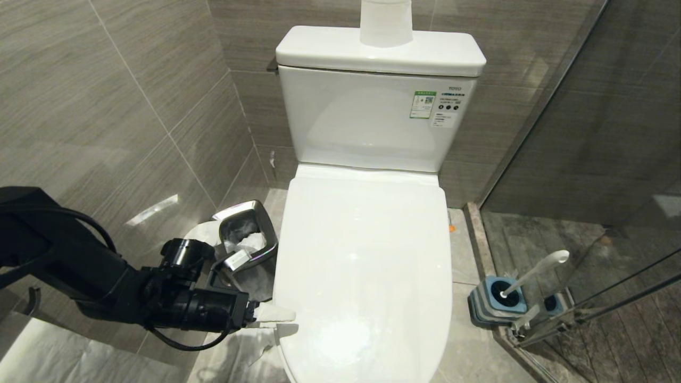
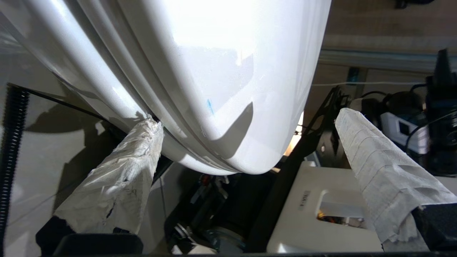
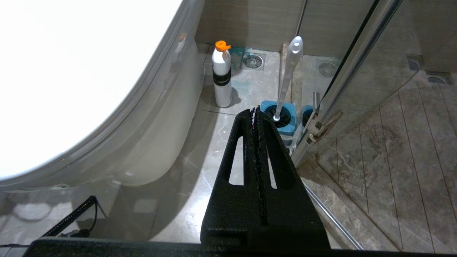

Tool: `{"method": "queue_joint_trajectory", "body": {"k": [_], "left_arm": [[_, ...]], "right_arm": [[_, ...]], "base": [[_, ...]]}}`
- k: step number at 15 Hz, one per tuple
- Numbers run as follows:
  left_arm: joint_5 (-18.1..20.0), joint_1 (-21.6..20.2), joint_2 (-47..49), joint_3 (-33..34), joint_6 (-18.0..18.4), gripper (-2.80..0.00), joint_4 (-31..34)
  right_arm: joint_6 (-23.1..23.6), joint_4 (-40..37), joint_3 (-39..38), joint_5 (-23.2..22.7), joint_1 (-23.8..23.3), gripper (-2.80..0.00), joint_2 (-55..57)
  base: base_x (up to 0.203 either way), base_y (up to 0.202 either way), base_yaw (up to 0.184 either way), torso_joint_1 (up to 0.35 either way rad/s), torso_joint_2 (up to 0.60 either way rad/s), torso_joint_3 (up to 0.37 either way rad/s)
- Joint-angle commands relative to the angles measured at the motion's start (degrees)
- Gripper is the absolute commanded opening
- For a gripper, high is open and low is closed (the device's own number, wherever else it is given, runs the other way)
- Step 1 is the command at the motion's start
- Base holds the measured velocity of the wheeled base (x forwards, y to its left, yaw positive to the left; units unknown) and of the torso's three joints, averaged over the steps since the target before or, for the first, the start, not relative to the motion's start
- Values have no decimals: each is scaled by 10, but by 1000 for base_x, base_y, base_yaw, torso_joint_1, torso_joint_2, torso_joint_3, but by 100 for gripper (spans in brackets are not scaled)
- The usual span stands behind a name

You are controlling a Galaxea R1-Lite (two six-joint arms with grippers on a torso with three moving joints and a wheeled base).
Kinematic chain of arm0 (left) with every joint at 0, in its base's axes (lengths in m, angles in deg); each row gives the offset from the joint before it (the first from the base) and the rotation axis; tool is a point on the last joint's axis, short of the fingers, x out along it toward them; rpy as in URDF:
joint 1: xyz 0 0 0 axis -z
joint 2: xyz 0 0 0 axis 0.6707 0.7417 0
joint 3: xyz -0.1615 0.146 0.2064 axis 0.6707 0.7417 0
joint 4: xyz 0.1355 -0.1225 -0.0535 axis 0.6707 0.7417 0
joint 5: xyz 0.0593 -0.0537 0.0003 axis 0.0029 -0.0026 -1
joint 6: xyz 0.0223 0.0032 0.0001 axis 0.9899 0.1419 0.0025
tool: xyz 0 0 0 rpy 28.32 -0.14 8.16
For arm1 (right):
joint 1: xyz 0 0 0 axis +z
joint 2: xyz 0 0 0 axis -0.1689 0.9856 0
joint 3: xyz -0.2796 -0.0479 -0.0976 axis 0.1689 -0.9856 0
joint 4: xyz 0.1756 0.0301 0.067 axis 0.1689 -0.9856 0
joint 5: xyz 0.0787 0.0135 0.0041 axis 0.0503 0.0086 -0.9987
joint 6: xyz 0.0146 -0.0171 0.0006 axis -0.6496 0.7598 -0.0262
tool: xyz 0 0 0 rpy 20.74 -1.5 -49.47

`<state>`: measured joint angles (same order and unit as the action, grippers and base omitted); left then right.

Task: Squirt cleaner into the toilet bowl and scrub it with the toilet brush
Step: Use the left hand to lift the toilet lid slightly

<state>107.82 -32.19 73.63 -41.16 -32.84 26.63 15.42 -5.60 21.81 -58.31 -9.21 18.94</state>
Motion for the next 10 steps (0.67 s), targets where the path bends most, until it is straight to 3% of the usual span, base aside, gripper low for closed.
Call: {"method": "queue_joint_trajectory", "body": {"k": [1,10], "left_arm": [[-7,16,10,4,6,0,-19],[6,42,3,15,1,0,-21]], "right_arm": [[0,0,0,0,0,-280,0],[0,0,0,0,0,-280,0]], "base": [[0,0,0,0,0,0],[0,0,0,0,0,0]]}}
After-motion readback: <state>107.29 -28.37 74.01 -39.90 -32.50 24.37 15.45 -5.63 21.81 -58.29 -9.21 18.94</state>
